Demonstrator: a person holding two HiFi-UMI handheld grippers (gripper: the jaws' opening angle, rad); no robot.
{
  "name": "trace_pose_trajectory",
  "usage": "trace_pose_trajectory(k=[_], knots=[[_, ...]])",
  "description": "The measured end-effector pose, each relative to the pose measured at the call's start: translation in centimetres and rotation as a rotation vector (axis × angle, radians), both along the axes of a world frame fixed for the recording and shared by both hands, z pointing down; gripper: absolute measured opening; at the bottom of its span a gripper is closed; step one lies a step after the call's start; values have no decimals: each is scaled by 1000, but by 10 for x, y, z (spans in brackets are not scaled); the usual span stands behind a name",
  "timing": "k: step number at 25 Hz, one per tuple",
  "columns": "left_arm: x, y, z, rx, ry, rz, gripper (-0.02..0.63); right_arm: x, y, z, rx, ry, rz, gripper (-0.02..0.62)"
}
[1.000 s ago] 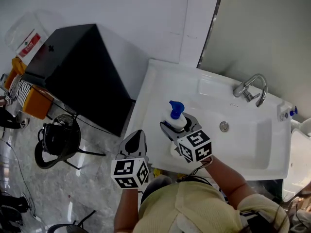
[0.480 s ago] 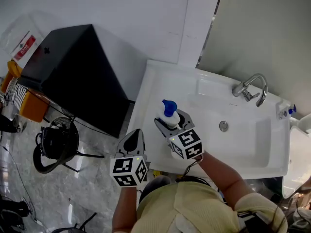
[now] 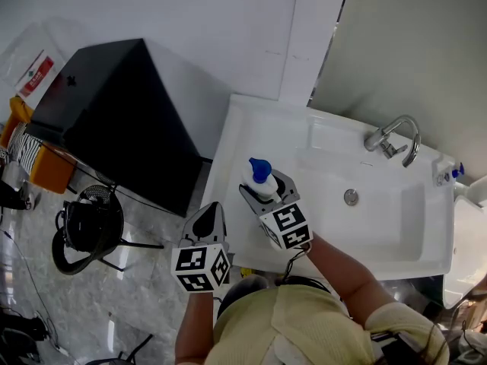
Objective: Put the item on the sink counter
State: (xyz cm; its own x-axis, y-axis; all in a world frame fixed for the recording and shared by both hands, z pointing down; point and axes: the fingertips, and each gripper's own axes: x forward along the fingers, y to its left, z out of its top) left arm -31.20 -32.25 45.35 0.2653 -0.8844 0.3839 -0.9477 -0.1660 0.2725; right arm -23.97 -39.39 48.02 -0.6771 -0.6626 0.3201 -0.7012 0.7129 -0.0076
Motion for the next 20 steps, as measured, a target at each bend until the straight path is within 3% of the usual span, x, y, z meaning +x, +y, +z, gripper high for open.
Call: trace_pose_trajectory(k=[20], knots=[[5, -6, 0, 6, 14, 23, 35, -7, 1, 8, 19, 21, -55, 279]])
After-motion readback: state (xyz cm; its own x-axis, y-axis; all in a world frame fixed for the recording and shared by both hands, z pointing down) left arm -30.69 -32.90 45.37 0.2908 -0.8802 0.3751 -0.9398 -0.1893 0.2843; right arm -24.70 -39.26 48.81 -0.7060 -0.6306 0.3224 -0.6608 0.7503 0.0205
